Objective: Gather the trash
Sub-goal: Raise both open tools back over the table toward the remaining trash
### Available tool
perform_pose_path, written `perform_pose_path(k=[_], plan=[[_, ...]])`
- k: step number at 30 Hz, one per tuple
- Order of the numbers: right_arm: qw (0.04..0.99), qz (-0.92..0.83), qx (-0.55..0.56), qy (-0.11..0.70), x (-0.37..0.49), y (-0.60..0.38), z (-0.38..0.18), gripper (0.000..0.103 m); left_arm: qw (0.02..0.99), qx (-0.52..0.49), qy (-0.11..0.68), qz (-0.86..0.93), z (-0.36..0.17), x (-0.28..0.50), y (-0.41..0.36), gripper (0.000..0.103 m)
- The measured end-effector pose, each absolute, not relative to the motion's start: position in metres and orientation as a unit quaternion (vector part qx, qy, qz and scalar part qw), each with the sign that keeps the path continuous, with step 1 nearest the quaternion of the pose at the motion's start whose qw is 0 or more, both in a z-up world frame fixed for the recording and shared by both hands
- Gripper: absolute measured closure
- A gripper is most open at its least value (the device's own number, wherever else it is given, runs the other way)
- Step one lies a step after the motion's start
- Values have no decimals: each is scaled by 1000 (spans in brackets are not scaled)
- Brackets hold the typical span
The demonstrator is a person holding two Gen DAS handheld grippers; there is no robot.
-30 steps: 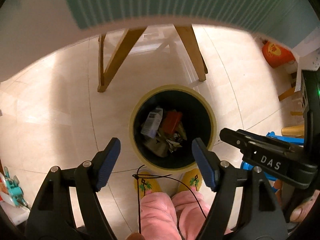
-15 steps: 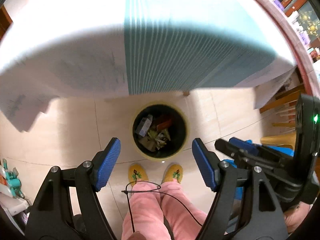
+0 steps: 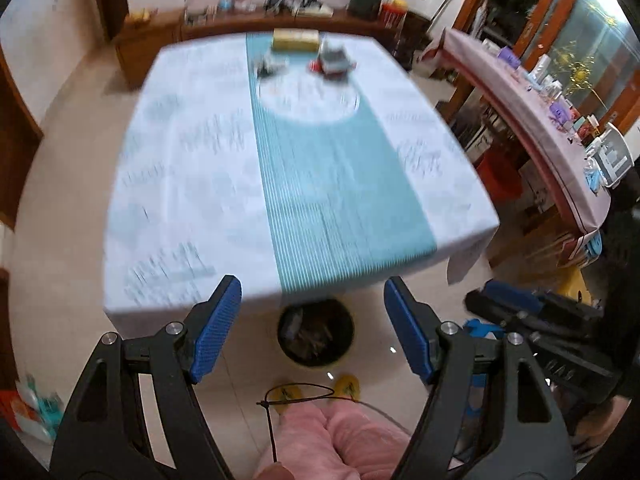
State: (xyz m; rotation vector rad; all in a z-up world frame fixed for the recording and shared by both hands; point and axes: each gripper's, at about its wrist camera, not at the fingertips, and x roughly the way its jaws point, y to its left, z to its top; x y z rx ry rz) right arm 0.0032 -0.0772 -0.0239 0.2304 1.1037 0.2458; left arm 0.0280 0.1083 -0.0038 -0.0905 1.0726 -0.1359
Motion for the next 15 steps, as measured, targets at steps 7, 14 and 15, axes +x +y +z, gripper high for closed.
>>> perform_pose_path(k=[7,14,15], plan=[[877,112,125,451,27,-77,74,62,883,-22,462,-83,88,51,121,32],[896,121,129,406,68,-72,167,62,892,-5,442,-94,148,94,122,32],[896,124,129,406,76,-71,176,62,892,-6,442,-95,153,101,122,32]])
